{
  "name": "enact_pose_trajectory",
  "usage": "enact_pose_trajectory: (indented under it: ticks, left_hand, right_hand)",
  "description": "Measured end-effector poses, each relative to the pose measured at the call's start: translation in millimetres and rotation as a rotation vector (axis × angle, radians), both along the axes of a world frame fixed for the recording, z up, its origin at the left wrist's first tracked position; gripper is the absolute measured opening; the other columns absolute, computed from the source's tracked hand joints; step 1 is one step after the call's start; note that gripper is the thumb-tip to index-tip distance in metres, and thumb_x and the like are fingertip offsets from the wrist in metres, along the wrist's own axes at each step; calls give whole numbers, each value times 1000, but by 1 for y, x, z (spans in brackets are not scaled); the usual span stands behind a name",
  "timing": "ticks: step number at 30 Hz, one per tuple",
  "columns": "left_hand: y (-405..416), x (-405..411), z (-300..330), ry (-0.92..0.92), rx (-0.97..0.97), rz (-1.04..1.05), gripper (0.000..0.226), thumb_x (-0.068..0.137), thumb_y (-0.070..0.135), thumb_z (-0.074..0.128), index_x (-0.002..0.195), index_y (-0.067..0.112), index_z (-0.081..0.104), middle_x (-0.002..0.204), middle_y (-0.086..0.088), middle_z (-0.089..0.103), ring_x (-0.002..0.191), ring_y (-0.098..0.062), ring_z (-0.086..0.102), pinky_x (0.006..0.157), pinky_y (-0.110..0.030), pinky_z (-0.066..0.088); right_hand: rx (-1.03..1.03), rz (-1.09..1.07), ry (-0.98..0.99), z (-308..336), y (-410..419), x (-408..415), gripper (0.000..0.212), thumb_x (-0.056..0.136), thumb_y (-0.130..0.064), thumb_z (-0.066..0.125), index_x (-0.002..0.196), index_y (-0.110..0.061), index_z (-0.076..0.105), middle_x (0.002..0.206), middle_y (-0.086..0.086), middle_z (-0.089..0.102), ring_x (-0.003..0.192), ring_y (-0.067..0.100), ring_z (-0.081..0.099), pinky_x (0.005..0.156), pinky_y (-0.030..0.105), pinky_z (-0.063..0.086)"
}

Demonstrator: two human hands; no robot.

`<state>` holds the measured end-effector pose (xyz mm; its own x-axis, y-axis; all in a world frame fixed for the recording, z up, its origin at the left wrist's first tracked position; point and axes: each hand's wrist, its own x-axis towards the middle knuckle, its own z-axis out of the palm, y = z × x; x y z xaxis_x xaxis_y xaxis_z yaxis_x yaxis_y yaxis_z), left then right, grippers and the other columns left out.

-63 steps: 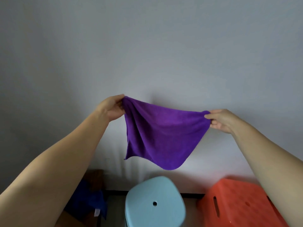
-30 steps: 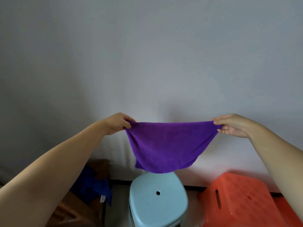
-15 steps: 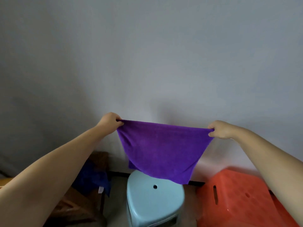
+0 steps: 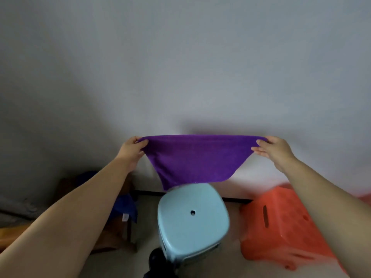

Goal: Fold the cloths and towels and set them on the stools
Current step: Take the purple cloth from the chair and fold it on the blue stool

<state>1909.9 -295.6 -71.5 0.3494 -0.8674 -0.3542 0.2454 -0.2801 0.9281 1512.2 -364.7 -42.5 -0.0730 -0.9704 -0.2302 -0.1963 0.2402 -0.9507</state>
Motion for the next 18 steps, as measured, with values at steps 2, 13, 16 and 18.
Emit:
enact_pose_trajectory:
  ticks: [2,13,16,18]
  left_hand:
    - [11,2,-19,73,28,-25,14,93,-1,50,84,9,56,84,-9,59,78,-16,57,76,-25,48]
    - [112,3,-136,-109,452,-360,10,91,0,54,93,6,61,87,-10,62,80,-17,59,74,-23,47]
    - [134,2,-176,-143,533,-381,11,87,-2,57,84,7,62,81,-10,62,78,-20,57,74,-27,43]
    - [140,3,-198,-169,565,-422,13,86,-2,60,80,9,63,75,-8,61,78,-21,55,74,-30,40]
  right_hand:
    - [50,7,-27,-14,7,0,21,94,0,49,76,-9,51,79,8,53,53,5,69,57,15,57]
    - [580,239,148,-133,103,-24,5,91,9,50,92,5,54,90,25,59,54,9,69,57,19,58]
    - [724,259,193,-175,131,-28,7,90,10,52,91,3,53,104,32,56,58,14,70,57,20,58]
    - [786,215,213,-195,140,-25,21,90,10,51,110,7,51,108,31,56,70,23,69,58,20,57]
